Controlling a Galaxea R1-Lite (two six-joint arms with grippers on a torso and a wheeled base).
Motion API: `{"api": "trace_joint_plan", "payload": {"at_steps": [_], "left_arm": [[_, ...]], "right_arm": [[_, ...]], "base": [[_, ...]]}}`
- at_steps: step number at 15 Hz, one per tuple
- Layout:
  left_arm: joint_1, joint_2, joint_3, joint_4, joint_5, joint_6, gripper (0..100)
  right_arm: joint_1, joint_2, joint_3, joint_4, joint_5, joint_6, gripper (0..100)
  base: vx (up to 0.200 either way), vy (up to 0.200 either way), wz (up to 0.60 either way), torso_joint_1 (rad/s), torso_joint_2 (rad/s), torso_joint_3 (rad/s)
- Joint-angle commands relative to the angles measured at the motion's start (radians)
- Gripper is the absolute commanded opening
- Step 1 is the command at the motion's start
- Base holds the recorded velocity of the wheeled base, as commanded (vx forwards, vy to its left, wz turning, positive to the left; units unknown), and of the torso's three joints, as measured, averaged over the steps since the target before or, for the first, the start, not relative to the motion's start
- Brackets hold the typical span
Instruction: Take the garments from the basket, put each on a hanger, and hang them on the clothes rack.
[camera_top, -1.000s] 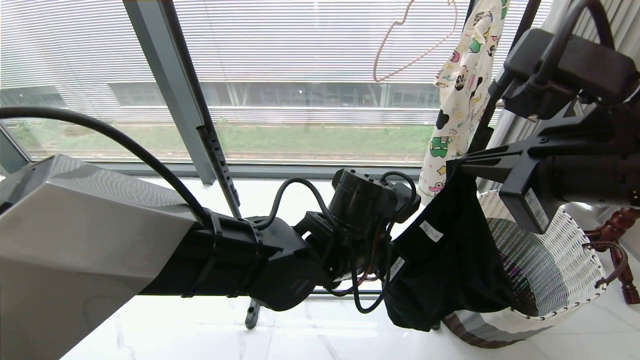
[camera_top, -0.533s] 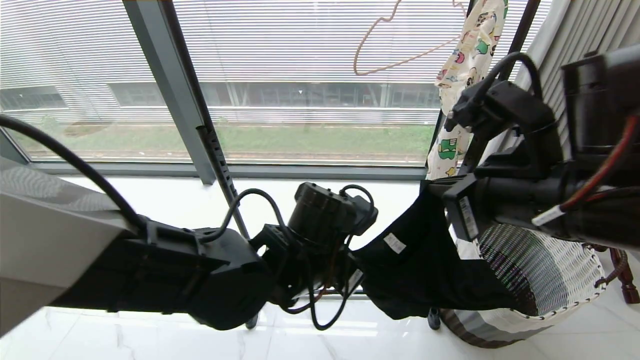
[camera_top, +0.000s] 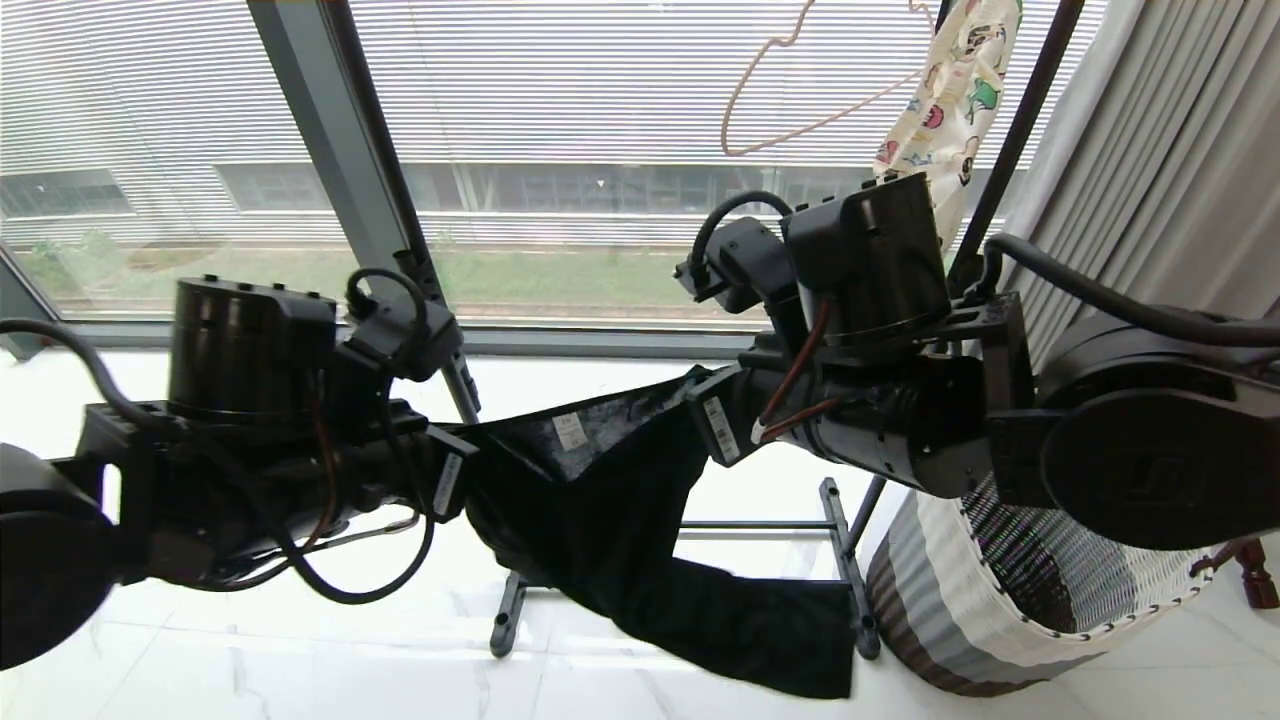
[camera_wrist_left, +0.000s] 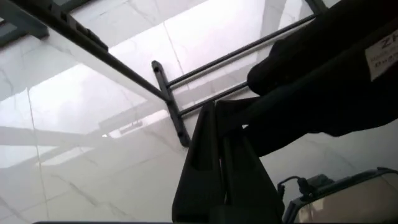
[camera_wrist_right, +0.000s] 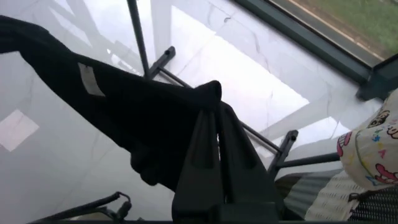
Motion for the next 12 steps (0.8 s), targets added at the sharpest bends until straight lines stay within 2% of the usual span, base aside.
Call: {"api": "trace_joint_plan", "payload": {"at_steps": [1, 4, 6, 8, 10, 12], "left_arm": [[-0.014, -0.155, 0.018, 0.001, -0.068, 0.015, 0], [-0.035, -0.188, 0.015, 0.002, -0.2, 0.159, 0], [-0.075, -0.184, 0.018, 0.002, -0.211, 0.222, 0], [-0.129, -0.175, 0.015, 0.002, -0.209, 0.228, 0], [-0.147, -0.159, -0.004, 0.002, -0.209, 0.234, 0], [-0.241, -0.044, -0.159, 0.002, -0.212, 0.259, 0]], "right_arm": [[-0.058, -0.015, 0.036, 0.003, -0.031, 0.0, 0], [-0.159, -0.153, 0.153, 0.005, -0.031, -0.003, 0], [-0.202, -0.241, 0.222, 0.005, -0.031, -0.017, 0], [-0.218, -0.305, 0.282, 0.012, -0.031, -0.023, 0], [-0.192, -0.362, 0.349, 0.032, -0.025, -0.032, 0], [-0.067, -0.495, 0.492, 0.034, -0.014, -0.089, 0]], "base": [[0.0, 0.0, 0.0, 0.0, 0.0, 0.0], [0.0, 0.0, 0.0, 0.0, 0.0, 0.0], [0.0, 0.0, 0.0, 0.0, 0.0, 0.0], [0.0, 0.0, 0.0, 0.0, 0.0, 0.0], [0.0, 0.0, 0.0, 0.0, 0.0, 0.0], [0.0, 0.0, 0.0, 0.0, 0.0, 0.0]]}}
